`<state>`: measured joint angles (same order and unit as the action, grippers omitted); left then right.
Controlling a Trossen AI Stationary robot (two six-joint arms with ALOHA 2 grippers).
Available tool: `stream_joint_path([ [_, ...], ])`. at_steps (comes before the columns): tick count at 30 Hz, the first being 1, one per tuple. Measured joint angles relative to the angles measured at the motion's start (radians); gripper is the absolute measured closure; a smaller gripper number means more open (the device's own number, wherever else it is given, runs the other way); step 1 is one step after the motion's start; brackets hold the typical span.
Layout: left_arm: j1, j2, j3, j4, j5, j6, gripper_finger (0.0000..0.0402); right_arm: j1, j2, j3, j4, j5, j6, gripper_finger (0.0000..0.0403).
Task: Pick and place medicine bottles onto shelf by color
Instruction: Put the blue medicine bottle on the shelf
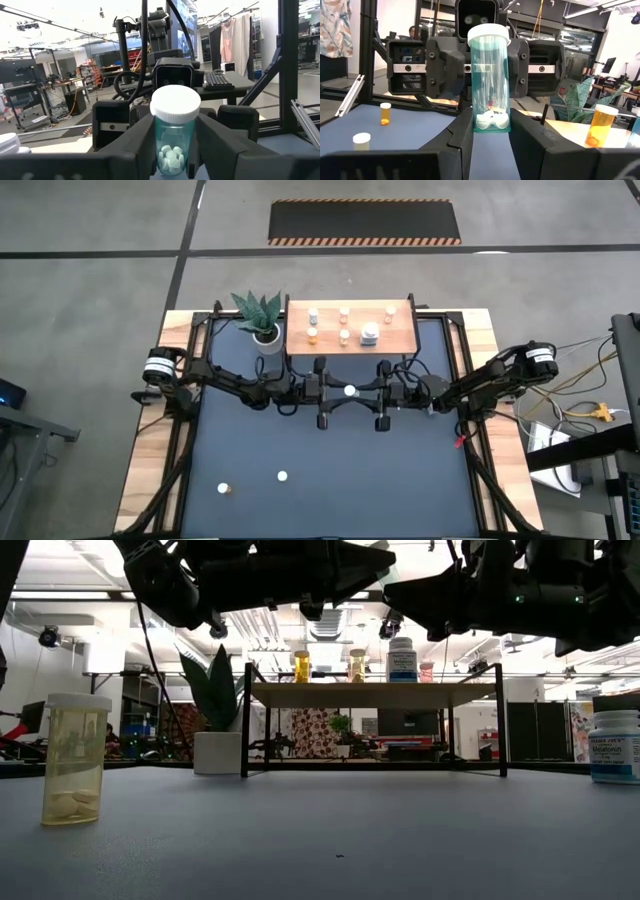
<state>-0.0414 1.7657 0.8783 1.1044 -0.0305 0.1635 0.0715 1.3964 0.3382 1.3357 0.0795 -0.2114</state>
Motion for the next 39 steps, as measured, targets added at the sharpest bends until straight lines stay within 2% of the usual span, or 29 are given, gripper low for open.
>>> stream_joint_path([
  [5, 0.000, 0.000, 0.000, 0.001, 0.000, 0.000, 0.0311, 0.000, 0.000, 0.000, 0.000, 0.000, 0.001, 0.0303],
  [10, 0.000, 0.000, -0.002, 0.001, 0.000, 0.000, 0.0315, 0.000, 0.000, 0.000, 0.000, 0.000, 0.001, 0.0303],
  [26, 0.008, -0.001, -0.004, -0.002, -0.009, -0.019, 0.0226, 0.000, -0.002, 0.000, 0.010, 0.001, 0.078, 0.0303],
  [39, 0.009, -0.001, -0.002, -0.016, -0.010, 0.016, 0.0222, 0.000, -0.001, 0.001, 0.016, 0.001, 0.059, 0.0303],
])
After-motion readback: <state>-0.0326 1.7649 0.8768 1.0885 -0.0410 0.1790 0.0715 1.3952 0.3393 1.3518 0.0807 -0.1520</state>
